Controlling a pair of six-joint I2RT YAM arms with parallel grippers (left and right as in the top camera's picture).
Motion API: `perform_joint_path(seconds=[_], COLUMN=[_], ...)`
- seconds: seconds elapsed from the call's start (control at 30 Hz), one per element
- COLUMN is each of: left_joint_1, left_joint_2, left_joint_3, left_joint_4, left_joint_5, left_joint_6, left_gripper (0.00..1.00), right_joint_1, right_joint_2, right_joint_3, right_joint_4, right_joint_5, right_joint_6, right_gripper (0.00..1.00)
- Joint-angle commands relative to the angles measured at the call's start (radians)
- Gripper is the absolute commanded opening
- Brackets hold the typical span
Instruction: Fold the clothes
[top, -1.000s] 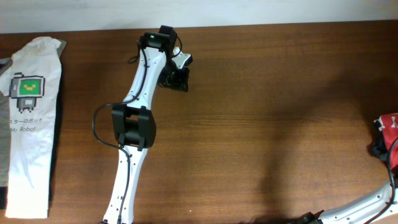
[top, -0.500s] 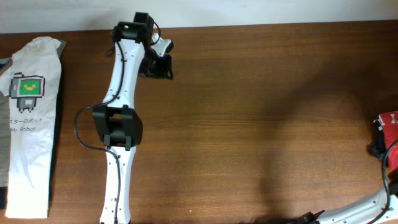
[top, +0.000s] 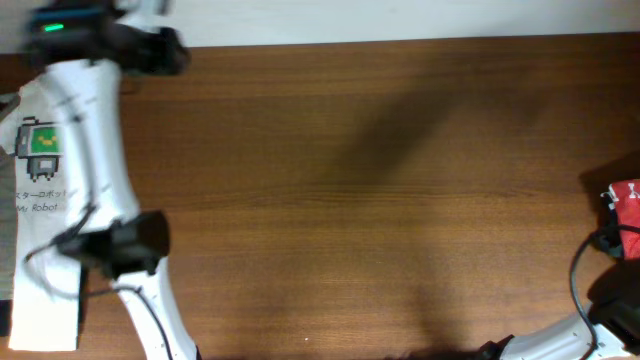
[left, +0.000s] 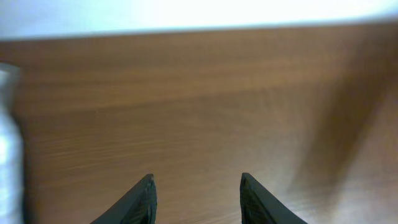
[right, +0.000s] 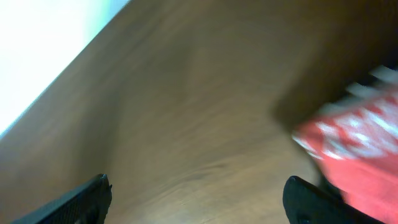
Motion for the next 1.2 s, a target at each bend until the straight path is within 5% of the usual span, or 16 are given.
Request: perform_joint_path(seconds=[0.0,0.17,0.37,0.5,0.6,1.17], left_joint_1=[0.093,0.136,0.131,0.127,0.127,0.127], left_joint_2=[-0.171,-0.297,-0.298,-0.298,-0.298,-0.298], left_joint_3=[0.005,0.005,0.005,0.005,0.005,0.005], left_joint_4=[-0.012,0.002,-0.006,-0.006,-0.006,-0.006], left_joint_5=[-0.011,0.02,0.129,0.128,0.128,0.127], left_joint_6=[0.002,0.002,0.001,0.002,0.002,0.002], left_gripper=[0.47,0.56,0.65,0.72,0.99,0.99], right_joint_1=[0.179,0.393,0.563,0.605,0.604,0.604], right_joint_2=[-0.027,-0.055,-0.231,-0.324,-0.346,-0.298], right_joint_3=[0.021,0.08,0.34,0.401,0.401,0.397], right_joint_4=[-0.013,-0.022,-0.06,0.039,0.045,0.037], right_joint_5=[-0.054,0.125,0.13,0.126,0.128,0.134], right_joint_6=[-0.218,-0.171,-0.431,-0.425,-0.425,-0.425], right_gripper=[1.0,0.99,0.99,0.99,0.99,0.99])
